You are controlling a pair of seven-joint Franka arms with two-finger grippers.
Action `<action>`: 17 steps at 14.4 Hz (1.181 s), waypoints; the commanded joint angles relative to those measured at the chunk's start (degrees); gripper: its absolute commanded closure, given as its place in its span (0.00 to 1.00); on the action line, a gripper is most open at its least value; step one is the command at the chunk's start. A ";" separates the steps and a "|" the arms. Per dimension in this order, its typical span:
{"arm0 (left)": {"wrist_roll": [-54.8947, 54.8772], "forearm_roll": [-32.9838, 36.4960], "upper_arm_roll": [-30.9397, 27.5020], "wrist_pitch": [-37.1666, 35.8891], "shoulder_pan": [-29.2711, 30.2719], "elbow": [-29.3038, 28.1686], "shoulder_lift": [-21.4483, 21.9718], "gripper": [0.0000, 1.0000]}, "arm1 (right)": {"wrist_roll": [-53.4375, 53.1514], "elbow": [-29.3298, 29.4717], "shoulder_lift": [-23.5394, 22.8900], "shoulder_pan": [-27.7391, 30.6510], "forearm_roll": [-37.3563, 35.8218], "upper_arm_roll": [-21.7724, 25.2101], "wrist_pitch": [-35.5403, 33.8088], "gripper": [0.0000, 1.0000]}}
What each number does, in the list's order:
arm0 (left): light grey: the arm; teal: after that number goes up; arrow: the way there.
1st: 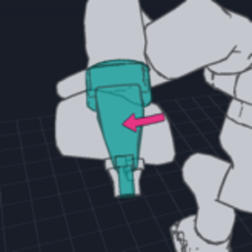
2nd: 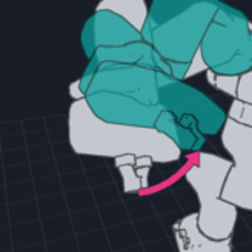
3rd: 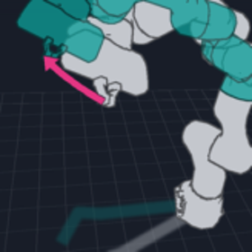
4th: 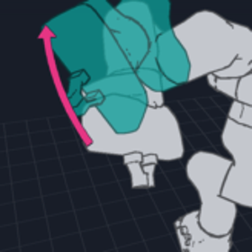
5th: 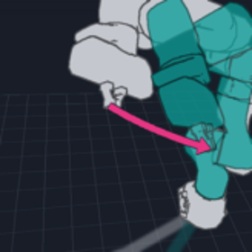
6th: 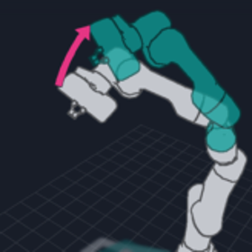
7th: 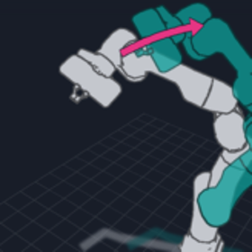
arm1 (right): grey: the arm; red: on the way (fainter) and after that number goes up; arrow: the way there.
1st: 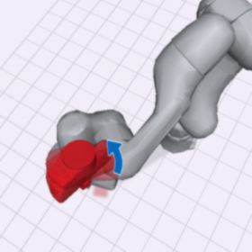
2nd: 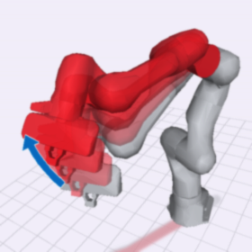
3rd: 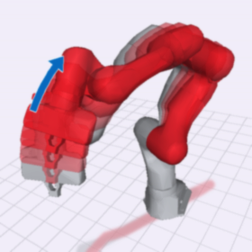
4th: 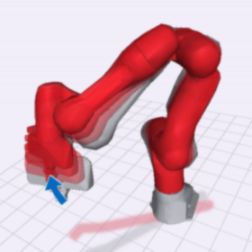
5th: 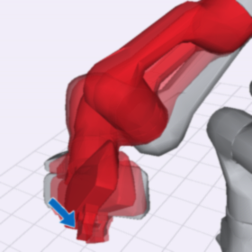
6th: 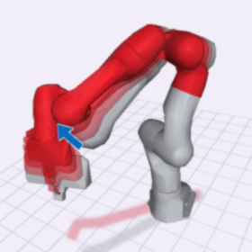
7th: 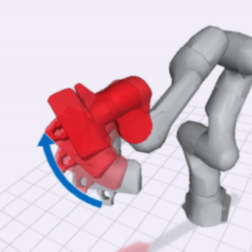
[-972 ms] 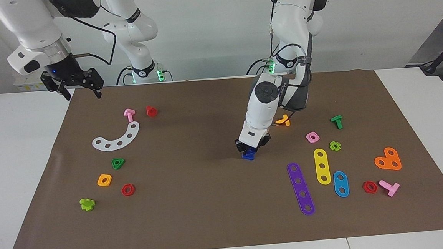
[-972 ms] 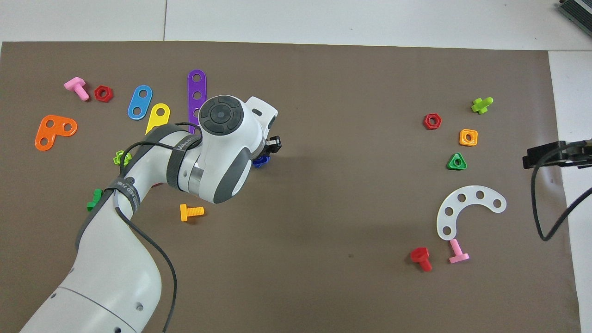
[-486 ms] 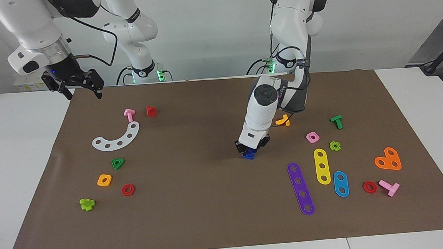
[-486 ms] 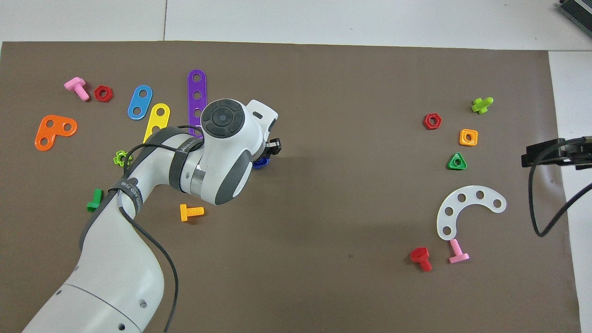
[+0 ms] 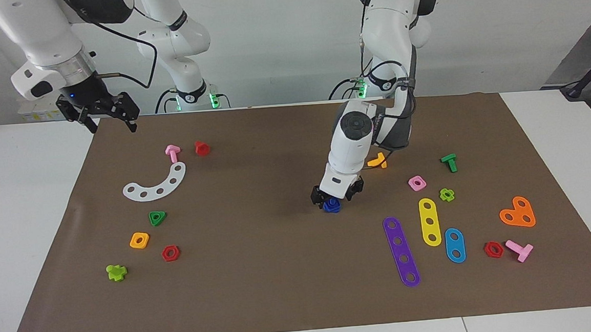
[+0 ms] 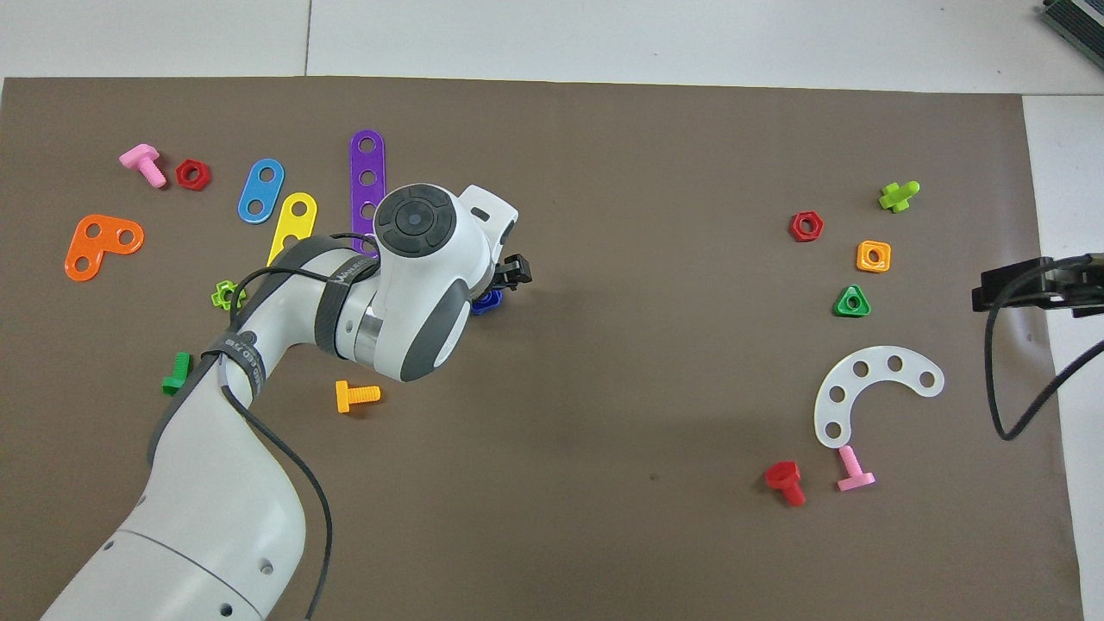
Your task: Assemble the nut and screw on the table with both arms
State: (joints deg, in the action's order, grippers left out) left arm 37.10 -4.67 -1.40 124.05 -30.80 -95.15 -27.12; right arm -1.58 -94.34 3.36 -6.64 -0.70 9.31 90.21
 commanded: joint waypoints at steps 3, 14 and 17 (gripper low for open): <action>-5.25 -0.08 -0.36 -9.88 8.89 9.28 -0.49 0.00 | -0.62 -0.32 0.42 0.14 1.23 -0.17 0.05 0.00; -38.25 -0.17 -0.88 -26.30 27.29 0.23 18.85 0.00 | -0.53 -0.32 0.33 0.14 1.23 -0.17 0.05 0.00; -38.16 4.29 -0.80 -29.64 27.11 0.23 23.77 0.00 | -0.62 -0.32 0.42 0.14 1.23 -0.17 0.05 0.00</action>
State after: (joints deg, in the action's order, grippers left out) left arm -0.57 -3.53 -2.20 96.18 -3.34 -92.28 -7.82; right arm -1.58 -94.34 3.36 -6.68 -0.69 9.29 90.21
